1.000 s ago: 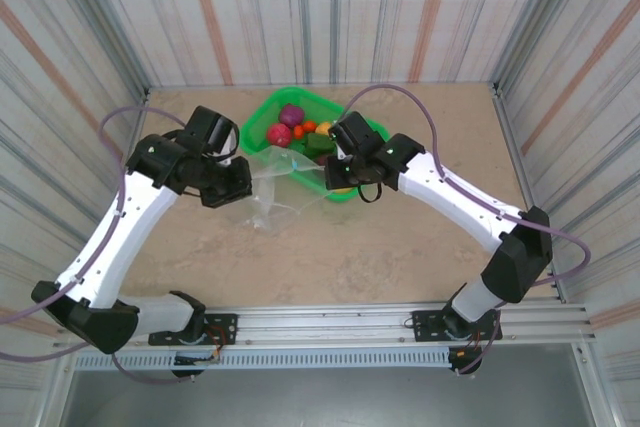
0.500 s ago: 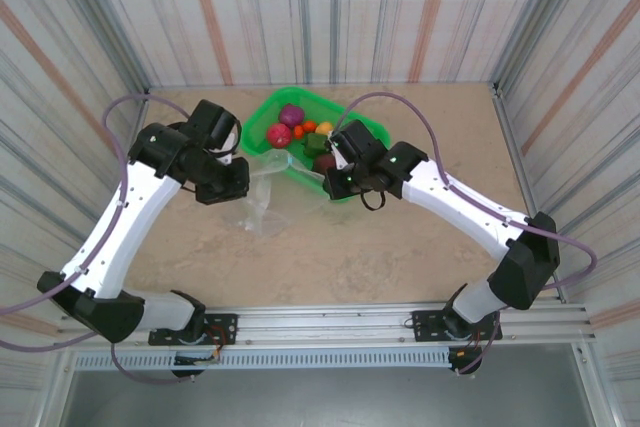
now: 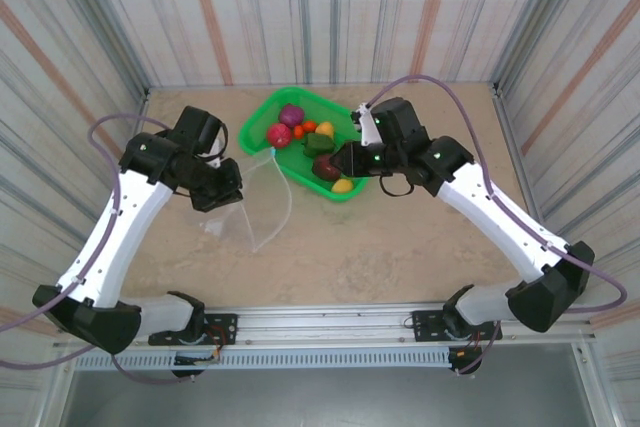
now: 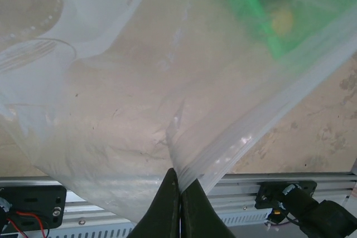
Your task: Place the food in the zip-top bag and seal the zipper
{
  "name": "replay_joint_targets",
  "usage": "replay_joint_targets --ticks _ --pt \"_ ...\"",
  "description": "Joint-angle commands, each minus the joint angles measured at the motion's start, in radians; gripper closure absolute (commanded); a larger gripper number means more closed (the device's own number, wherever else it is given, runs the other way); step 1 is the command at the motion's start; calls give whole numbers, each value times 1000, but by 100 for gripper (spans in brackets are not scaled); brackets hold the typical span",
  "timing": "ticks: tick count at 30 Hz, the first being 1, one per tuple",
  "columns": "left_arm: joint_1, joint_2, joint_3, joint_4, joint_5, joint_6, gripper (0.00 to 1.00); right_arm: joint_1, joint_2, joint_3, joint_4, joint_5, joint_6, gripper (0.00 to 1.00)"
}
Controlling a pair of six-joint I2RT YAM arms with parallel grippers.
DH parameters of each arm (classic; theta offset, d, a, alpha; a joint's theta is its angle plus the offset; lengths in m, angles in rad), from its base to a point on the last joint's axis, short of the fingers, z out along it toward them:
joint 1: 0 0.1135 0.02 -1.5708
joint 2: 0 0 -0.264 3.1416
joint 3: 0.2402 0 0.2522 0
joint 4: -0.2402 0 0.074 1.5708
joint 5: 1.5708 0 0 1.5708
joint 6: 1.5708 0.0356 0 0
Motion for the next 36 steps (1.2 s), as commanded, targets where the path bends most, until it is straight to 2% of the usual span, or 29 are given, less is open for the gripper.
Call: replay_joint_targets --ticks 1,3,6,12,16,19,23,26,29,32,33,36 --pt "3 -2 35 -16 5 -77 100 -2 86 1 -115 96 80 89" --pt "3 -13 40 -24 -9 -102 100 6 150 36 -194 169 82 99" --pt "4 -19 21 -13 -10 -102 100 12 248 68 -273 292 139 100" --pt "0 -51 27 5 6 -114 100 -23 430 111 -213 239 195 100" --pt "1 -106 -26 38 58 -163 100 -17 552 182 -254 303 176 100" --pt "-4 -175 -112 104 92 -208 100 -8 582 178 -283 385 189 100" --pt "10 -211 -155 111 99 -226 100 -7 513 106 -371 532 215 99" --pt "1 -197 -117 110 63 -204 100 -38 440 16 -423 650 199 89" --pt "-1 -179 -49 66 14 -192 100 -109 346 -96 -427 694 168 85" --pt "-5 -180 3 40 -12 -200 100 -188 249 -205 -412 736 126 66" --pt "-5 -177 16 26 -20 -204 100 -216 220 -223 -423 745 124 65" --pt "-30 -169 12 26 -32 -226 100 -285 93 -286 -376 677 74 45"
